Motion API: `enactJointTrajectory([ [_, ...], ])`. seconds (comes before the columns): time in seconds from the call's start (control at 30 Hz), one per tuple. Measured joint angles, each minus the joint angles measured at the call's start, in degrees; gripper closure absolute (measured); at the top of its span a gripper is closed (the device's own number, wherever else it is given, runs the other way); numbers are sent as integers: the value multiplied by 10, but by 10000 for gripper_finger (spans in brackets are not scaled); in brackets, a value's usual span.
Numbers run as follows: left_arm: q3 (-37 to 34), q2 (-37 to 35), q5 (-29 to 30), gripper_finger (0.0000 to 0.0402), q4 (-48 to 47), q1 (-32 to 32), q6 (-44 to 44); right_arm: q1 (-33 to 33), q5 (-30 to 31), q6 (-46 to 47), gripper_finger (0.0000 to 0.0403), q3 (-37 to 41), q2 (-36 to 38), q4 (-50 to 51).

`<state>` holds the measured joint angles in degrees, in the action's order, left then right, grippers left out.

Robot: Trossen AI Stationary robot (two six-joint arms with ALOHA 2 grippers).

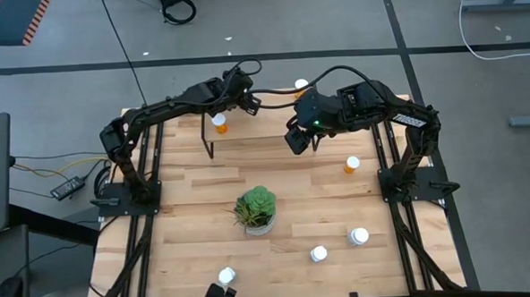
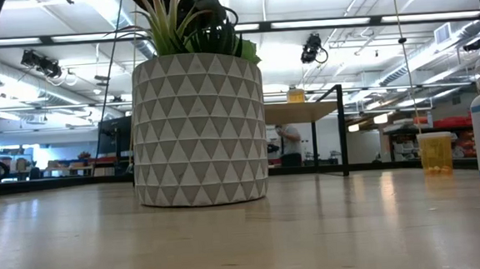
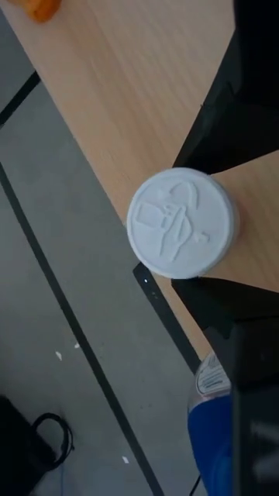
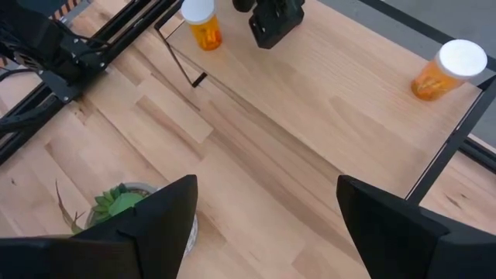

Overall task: Pick and place medicine bottles onto shelf by color
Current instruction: Put the pink pill bottle on the shelf, then put the middle white pill bottle on the shelf

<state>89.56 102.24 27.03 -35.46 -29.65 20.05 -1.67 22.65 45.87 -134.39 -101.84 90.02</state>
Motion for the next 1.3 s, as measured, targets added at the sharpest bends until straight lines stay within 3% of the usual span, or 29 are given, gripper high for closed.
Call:
enactJointTrajectory([
  [0.9, 0, -37, -14, 173, 10, 4, -22, 0, 5, 1, 86, 0, 0, -6],
  [1.17, 0, -91, -15, 173, 9, 7, -31, -3, 5, -39, 86, 0, 0, 0],
  [1.3, 0, -143, -55, 174, 10, 18, -28, -18, 7, -58, 86, 0, 0, 0],
])
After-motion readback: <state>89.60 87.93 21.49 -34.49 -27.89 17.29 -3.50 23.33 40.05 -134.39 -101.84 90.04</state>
